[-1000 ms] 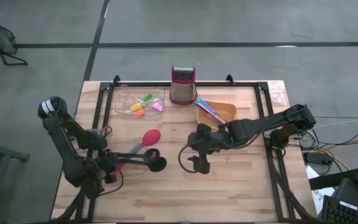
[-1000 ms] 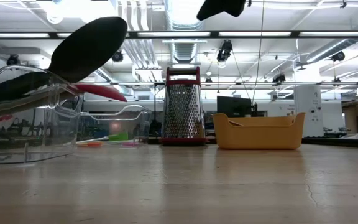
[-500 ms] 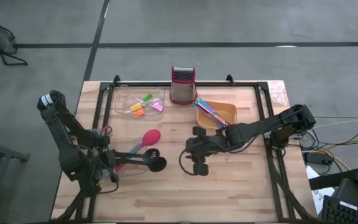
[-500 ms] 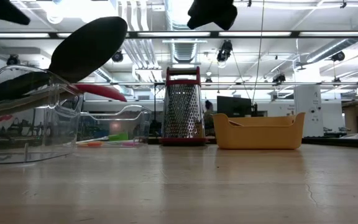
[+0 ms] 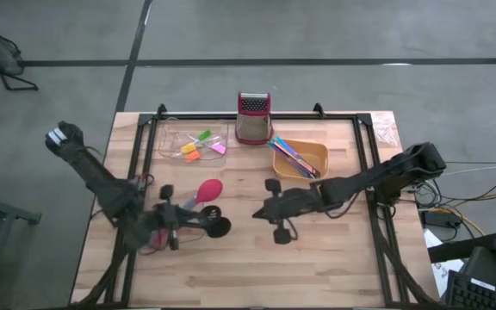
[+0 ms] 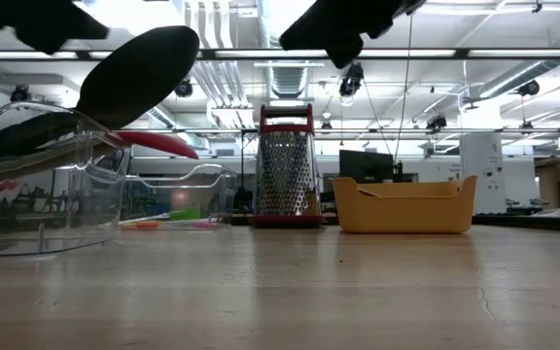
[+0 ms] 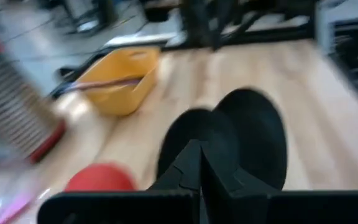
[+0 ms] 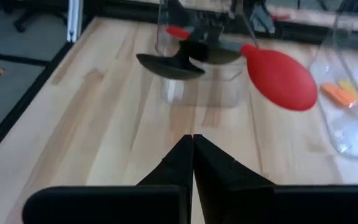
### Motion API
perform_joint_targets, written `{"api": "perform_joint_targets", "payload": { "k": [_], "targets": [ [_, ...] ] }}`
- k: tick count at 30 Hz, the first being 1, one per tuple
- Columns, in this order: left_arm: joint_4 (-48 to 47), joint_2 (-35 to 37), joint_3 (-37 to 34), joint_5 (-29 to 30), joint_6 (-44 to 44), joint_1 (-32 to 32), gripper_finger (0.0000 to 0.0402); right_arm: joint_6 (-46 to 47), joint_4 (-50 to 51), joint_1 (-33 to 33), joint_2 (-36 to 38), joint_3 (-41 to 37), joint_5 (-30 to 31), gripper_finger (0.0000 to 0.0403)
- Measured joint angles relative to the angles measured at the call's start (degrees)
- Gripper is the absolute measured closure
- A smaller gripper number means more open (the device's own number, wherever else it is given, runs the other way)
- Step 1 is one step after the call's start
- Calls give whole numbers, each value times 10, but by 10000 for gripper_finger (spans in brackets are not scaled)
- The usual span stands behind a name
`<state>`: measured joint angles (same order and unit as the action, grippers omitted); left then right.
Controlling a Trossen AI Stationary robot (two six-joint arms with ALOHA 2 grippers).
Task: Pick & Place Kitchen Items
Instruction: Return to Home Position
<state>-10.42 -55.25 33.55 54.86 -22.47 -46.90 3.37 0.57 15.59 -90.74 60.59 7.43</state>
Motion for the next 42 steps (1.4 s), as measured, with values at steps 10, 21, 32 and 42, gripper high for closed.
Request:
{"api": "perform_joint_targets", "payload": {
  "k": [10,21,32,42],
  "targets": [
    [262,99,-132,-273,182,239,399,-17,-85,-10,142,-173,1,394],
    [213,257,-189,-511,199,434,397,-12,-129,-19,355,-324,0,394],
    [138,402,-224,-522,205,445,399,-10,-191,-16,510,-450,4,394],
    [70,515,-268,-518,196,446,397,-13,-218,-16,596,-525,-9,394]
  ]
}}
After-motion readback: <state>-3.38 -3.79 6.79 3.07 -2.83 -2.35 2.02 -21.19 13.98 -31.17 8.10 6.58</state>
